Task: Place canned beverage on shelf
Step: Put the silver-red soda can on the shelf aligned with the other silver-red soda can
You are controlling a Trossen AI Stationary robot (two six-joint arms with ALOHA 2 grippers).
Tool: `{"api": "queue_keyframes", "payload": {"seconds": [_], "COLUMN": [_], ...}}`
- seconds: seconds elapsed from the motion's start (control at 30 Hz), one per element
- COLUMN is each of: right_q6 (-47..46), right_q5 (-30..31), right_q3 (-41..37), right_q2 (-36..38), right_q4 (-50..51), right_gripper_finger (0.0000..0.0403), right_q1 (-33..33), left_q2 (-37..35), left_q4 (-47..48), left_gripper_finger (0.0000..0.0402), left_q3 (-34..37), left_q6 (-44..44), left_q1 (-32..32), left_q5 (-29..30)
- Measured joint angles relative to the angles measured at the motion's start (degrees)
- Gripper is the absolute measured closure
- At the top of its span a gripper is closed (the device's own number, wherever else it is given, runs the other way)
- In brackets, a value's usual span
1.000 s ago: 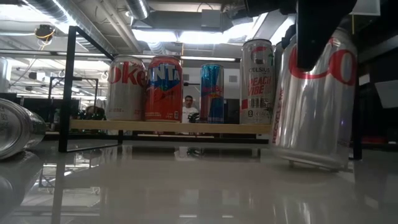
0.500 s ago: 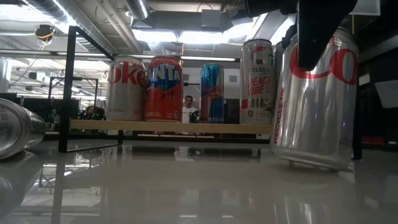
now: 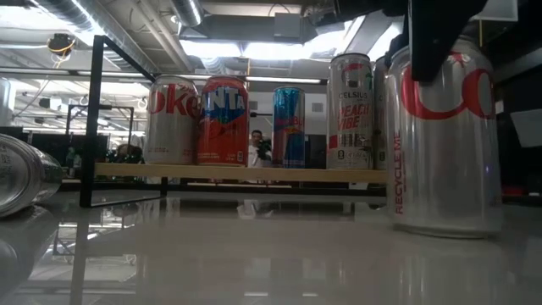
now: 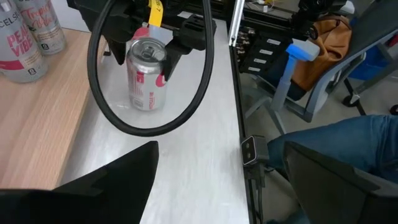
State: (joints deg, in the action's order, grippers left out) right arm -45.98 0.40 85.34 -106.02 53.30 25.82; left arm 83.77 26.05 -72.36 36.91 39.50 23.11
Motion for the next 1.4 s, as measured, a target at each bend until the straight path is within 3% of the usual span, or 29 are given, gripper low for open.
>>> {"api": "queue_keyframes", "payload": {"seconds": [0.23, 0.5, 0.67, 0.83, 1.4], "right_q6": [1.68, 19.86, 35.91, 49.66, 81.50], "right_q5": [0.01, 0.10, -0.23, -4.08, -5.42], "right_q3": [0.00, 0.00, 0.02, 0.02, 0.02], "right_q2": [0.00, 0.76, 1.38, 1.40, 1.36], "right_q4": [0.07, -0.09, -0.86, -0.90, 0.70], "right_gripper_finger": [0.0008, 0.0013, 0.0014, 0.0015, 0.0015], "right_q1": [0.01, 0.02, 0.02, 0.02, 0.02], "left_q2": [0.00, 0.00, 0.00, 0.00, 0.00], "left_q4": [0.02, 0.01, -0.02, -0.02, 0.00], "left_gripper_finger": [0.0066, 0.0066, 0.0066, 0.0066, 0.0066], "left_q3": [0.00, 0.00, 0.00, 0.00, 0.00], "left_q6": [-0.01, 0.00, 0.00, 0.00, 0.00], "left_q1": [-0.01, -0.01, -0.02, -0.02, -0.02], "left_q5": [0.00, 0.00, 0.02, 0.02, 0.38]}}
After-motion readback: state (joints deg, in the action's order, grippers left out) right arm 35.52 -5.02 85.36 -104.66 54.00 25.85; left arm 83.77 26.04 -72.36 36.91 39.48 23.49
